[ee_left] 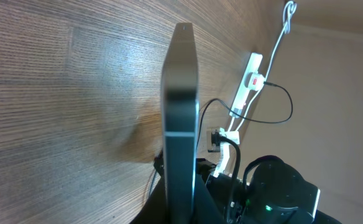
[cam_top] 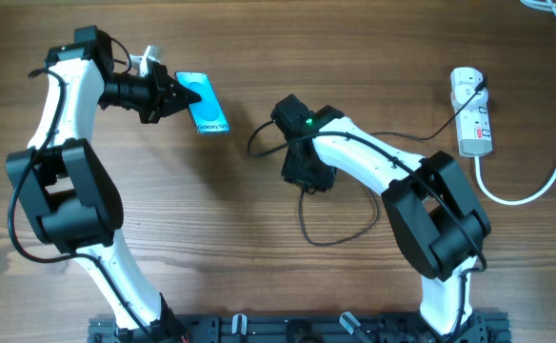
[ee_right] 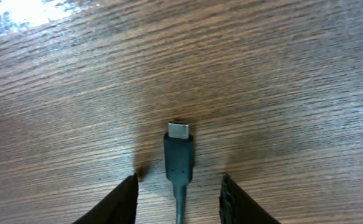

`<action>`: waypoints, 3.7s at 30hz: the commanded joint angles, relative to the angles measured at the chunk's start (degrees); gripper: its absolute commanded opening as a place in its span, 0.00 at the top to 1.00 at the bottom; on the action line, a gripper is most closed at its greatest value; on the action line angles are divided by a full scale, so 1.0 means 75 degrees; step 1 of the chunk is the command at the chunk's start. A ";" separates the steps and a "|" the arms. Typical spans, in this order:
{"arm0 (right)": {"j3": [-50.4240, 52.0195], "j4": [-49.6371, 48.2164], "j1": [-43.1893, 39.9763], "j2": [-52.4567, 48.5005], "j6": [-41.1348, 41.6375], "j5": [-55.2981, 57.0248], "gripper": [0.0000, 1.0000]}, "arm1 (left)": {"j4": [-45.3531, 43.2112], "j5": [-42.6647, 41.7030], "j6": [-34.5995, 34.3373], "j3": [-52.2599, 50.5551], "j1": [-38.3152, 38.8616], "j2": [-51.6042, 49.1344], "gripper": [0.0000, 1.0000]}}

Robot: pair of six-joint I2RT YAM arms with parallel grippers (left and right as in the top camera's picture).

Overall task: Plug charger to phone and switch on socket
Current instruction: 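Grasp the black USB-C cable plug with the right gripper, then bring the plug up to the phone's bottom port held by left gripper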

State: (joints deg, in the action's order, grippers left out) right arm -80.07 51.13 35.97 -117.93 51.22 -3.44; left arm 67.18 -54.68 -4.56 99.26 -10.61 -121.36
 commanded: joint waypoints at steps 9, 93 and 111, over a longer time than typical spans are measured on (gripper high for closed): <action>0.0493 -0.0309 0.0026 -0.0157 0.0195 0.0099 0.71 | 0.0050 -0.0154 0.0149 0.0023 0.0000 0.0283 0.96; 0.0414 -0.0335 0.0309 -0.0143 0.0321 0.0507 0.96 | 0.0137 -0.0099 0.0154 0.0023 0.0055 0.0283 0.96; 0.0297 -0.0414 0.0810 0.3654 -0.3503 -0.1757 0.96 | -0.1507 -0.3028 0.1072 0.0023 0.1856 0.0283 0.96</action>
State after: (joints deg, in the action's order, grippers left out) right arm -77.41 48.14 41.89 -90.43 25.76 -16.51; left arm 56.03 -68.97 0.67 99.24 2.02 -121.36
